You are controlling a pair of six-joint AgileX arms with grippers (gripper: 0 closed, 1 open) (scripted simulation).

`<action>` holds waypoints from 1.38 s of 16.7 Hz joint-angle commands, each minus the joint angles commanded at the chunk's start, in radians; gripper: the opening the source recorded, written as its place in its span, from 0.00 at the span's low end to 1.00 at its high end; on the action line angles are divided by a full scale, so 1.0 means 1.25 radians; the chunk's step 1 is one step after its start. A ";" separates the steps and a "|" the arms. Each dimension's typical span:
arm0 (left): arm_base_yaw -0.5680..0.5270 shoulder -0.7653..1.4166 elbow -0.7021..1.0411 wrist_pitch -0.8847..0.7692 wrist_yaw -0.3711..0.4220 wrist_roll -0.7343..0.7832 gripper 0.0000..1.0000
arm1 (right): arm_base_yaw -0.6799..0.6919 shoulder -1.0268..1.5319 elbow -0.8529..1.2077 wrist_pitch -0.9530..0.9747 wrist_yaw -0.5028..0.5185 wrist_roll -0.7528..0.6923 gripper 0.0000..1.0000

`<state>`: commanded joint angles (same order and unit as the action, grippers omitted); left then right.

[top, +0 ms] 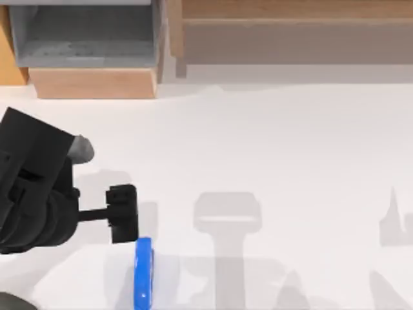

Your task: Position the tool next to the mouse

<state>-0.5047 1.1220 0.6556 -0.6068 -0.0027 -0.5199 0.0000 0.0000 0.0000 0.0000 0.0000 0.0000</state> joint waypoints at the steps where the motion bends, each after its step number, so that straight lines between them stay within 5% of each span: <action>1: -0.029 0.065 0.038 -0.035 -0.001 -0.030 1.00 | 0.000 0.000 0.000 0.000 0.000 0.000 1.00; 11: -0.192 0.424 0.256 -0.225 -0.006 -0.195 1.00 | 0.000 0.000 0.000 0.000 0.000 0.000 1.00; 17: -0.189 0.431 0.244 -0.209 -0.006 -0.192 1.00 | 0.000 0.000 0.000 0.000 0.000 0.000 1.00; 23: -0.189 0.505 0.176 -0.061 -0.006 -0.191 1.00 | 0.000 0.000 0.000 0.000 0.000 0.000 1.00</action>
<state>-0.7410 1.7530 0.8760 -0.6832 -0.0100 -0.7584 0.0000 0.0000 0.0000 0.0000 0.0000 0.0000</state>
